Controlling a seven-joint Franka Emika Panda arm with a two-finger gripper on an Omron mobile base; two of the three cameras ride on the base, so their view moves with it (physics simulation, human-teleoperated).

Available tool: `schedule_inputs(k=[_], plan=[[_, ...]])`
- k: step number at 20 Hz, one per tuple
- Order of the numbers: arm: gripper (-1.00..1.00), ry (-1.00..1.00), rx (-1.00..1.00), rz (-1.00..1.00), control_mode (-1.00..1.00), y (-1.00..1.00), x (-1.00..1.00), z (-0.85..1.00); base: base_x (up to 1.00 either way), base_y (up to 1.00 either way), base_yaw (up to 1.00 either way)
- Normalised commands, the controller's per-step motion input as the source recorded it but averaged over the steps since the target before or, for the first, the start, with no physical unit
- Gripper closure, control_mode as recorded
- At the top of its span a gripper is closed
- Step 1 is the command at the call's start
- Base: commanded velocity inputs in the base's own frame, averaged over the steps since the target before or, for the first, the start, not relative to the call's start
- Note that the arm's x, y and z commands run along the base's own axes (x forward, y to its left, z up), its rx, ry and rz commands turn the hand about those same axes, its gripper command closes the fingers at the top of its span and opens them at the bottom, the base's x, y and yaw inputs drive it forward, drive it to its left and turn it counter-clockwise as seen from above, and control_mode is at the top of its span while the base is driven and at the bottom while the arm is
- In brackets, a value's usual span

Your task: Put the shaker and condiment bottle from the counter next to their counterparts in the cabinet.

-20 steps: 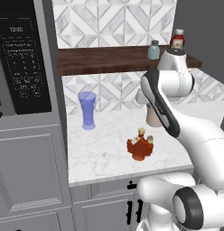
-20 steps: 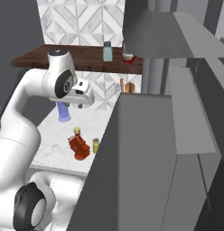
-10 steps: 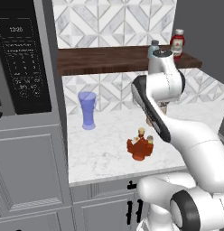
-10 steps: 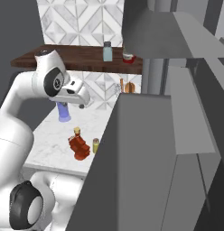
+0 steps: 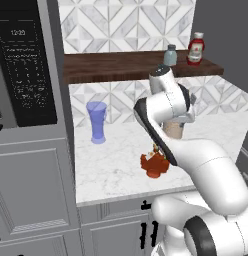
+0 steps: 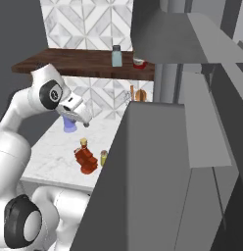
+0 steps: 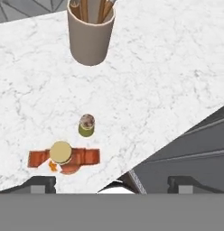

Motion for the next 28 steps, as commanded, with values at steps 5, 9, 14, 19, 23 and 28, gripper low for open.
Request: schedule_inputs(k=[5,9,14,19,23,28], plan=[[-1.0,-0.06,-0.1,-0.62,-1.0,0.01,-0.02,-0.32,0.0,0.0,0.0],[-1.0,-0.06,-0.09,-0.64,-1.0,0.03,-0.04,-0.17,0.0,0.0,0.0],[-1.0,-0.04,-0.06,-0.45,-1.0,0.02,0.0,-0.18,0.0,0.0,0.0],[-1.0,-0.16,-0.12,-0.3,-1.0,0.27,-0.01,-0.29,0.0,0.0,0.0],[-1.0,-0.12,-0.03,-0.19,-1.0,0.25,-0.01,-0.13,0.0,0.0,0.0],[-1.0,0.0,-0.03,0.0,-1.0,0.0,0.0,-0.05,0.0,0.0,0.0]])
